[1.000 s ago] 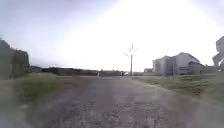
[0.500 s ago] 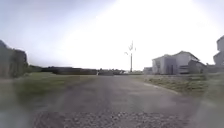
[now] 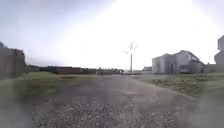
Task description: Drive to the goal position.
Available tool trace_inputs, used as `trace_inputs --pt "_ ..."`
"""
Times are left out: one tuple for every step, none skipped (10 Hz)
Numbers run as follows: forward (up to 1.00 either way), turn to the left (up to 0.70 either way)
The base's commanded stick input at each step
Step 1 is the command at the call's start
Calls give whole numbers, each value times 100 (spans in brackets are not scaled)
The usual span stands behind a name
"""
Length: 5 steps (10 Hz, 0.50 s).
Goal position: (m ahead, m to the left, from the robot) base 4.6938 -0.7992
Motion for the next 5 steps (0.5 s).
trace_inputs --pt "100 27" --pt "100 27" --pt "100 0" --pt "100 0" --pt "100 0"
